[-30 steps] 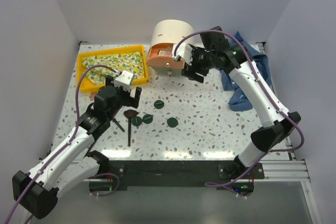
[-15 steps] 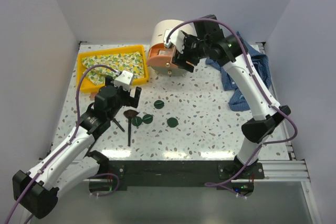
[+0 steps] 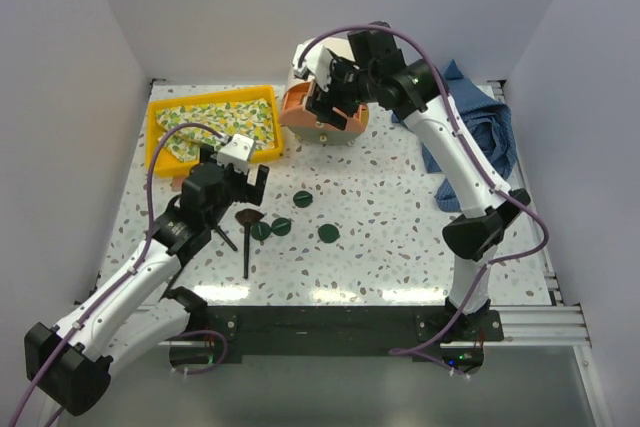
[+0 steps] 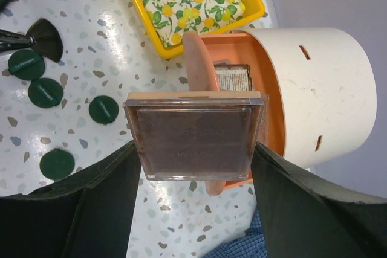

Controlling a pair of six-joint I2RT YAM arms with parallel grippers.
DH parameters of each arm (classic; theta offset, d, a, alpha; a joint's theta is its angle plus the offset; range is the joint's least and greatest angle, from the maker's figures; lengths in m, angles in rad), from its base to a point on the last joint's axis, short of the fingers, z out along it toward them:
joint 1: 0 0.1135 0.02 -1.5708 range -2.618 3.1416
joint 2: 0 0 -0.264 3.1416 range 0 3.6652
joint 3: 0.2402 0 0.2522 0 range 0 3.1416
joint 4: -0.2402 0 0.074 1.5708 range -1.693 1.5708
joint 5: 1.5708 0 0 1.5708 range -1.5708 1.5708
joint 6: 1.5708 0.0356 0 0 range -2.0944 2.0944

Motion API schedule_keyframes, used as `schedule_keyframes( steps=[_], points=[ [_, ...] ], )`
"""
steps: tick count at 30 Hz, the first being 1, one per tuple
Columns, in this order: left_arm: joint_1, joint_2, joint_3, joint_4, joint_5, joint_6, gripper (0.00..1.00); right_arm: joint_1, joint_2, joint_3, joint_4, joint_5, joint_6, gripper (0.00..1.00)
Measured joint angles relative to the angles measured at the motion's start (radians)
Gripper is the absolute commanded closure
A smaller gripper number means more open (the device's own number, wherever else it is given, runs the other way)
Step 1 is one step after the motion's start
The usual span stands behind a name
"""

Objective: Organize the makeup
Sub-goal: Place the makeup in the drawer.

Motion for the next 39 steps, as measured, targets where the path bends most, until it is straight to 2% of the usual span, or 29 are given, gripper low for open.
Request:
schedule_keyframes(
  steps=[15,24,30,39],
  points=[
    [0.000,0.015,0.000,-0.006,-0.018,0.007,0.00,0.002,0.049,0.000,0.161,-0.019,0.094,1.00],
    [0.000,0.015,0.000,-0.011,-0.023,0.008,0.00,0.002,0.133,0.010,0.274,0.069,0.118,0.90],
    [0.000,0.015,0.000,-0.011,-0.027,0.008,0.00,-0.001,0.203,0.018,0.302,0.140,0.128,0.78],
    [0.000,0.013,0.000,-0.011,-0.026,0.016,0.00,-0.020,0.195,-0.035,0.337,0.165,0.135,0.65]
  ],
)
